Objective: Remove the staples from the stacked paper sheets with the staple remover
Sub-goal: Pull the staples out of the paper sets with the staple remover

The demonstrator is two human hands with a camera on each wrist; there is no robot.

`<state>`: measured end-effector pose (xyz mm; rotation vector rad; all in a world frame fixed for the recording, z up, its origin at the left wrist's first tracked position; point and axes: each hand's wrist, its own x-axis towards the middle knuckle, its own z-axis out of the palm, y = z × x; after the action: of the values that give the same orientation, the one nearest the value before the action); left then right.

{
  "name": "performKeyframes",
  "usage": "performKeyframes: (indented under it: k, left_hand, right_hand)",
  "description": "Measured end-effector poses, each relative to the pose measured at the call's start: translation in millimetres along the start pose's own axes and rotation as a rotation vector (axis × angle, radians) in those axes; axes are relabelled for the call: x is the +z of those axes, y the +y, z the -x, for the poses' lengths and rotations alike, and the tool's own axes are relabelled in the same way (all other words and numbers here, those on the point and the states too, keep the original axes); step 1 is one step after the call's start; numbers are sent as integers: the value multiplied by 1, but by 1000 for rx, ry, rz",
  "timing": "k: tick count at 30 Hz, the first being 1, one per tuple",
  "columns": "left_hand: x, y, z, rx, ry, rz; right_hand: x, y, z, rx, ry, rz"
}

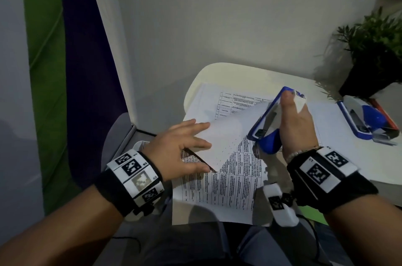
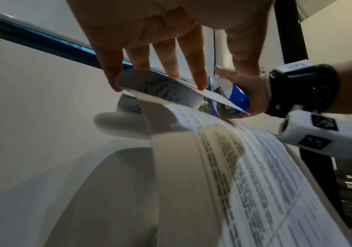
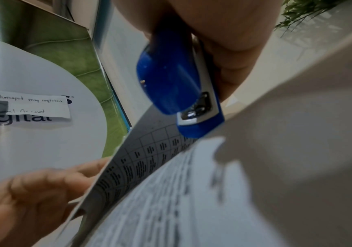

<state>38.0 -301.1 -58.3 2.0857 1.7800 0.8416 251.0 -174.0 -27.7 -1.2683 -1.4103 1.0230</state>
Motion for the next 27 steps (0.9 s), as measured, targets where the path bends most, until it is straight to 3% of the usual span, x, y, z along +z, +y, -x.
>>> performKeyframes:
  k: [7,12,14,19,27]
  left_hand:
    - [-1,7,0,-36,36,0]
    - [-2,17,-3,-300,366,352]
    - [-6,26,-7,-381,418,516]
    - [-4,44,-6,-302,326,538]
    - [0,50,-2,-252,338,424]
  right_hand:
    - [2,-4,6,-56,-44,4]
    - [-3,-25,7,-78,-14,-82]
    - [-2,-48,10,-82,17,-209]
    - [7,-91,16,-265,37,-335]
    - [25,-98,19,-324,-53,-289]
